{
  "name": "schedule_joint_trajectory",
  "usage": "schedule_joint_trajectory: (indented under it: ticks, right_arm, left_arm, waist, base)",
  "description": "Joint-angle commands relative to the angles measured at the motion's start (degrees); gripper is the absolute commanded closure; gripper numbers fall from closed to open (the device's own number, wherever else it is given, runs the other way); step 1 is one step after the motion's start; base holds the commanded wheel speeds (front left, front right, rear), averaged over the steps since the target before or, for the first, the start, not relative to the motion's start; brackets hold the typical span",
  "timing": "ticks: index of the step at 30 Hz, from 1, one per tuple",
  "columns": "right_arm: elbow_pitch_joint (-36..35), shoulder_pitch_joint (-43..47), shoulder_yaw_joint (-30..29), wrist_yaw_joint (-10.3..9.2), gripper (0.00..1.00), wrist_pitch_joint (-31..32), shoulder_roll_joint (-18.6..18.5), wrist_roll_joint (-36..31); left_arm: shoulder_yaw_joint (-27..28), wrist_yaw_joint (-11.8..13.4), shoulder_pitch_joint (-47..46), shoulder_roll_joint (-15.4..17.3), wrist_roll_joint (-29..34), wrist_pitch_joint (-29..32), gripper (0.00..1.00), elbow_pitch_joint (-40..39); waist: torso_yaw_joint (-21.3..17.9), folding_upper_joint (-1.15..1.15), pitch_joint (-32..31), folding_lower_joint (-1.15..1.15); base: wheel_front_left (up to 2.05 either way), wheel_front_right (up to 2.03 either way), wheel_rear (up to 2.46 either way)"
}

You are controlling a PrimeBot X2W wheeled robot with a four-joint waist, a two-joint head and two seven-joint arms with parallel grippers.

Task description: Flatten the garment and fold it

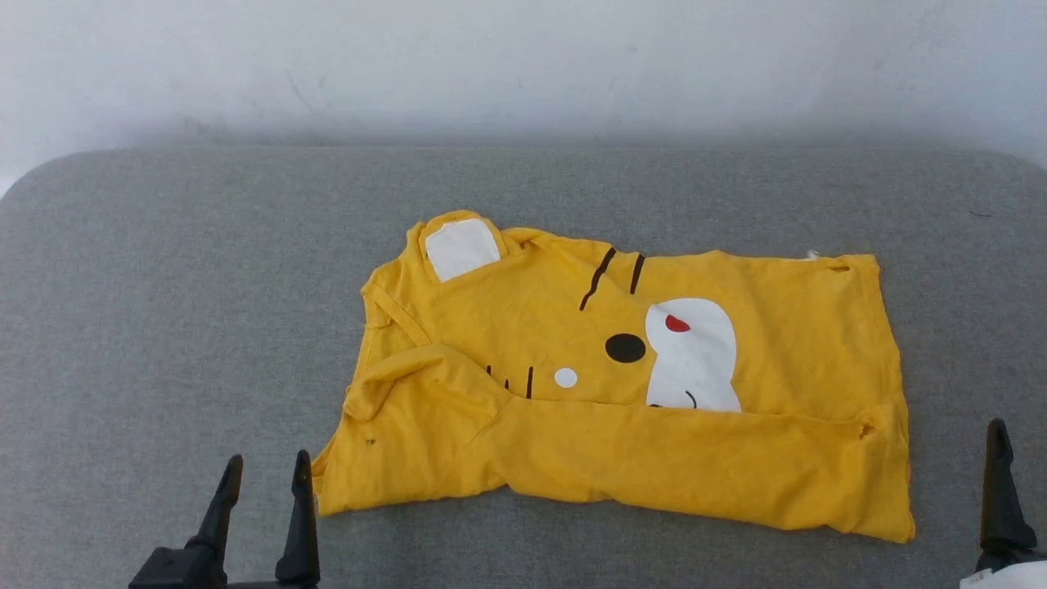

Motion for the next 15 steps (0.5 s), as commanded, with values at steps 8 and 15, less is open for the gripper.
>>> schedule_joint_trajectory:
  ticks: [8, 15]
  right_arm:
    - [0.0, -1.0, 0.0, -0.04, 0.0, -0.2, 0.1, -0.5]
    - [0.5, -2.3, 0.8, -0.04, 0.0, -0.4, 0.1, -0.2]
  left_arm:
    - [-2.8, -3.3, -3.6, 2.2, -2.8, 13.8, 0.0, 1.6]
    - [-3.7, -4.2, -7.3, 5.0, -5.6, 27.3, 0.0, 5.2]
  waist:
    - [0.3, 0.0, 1.2, 0.0]
    - [-0.7, 0.0, 4.4, 0.0]
  base:
    - [0.0, 0.0, 0.0]
    - [0.0, 0.0, 0.0]
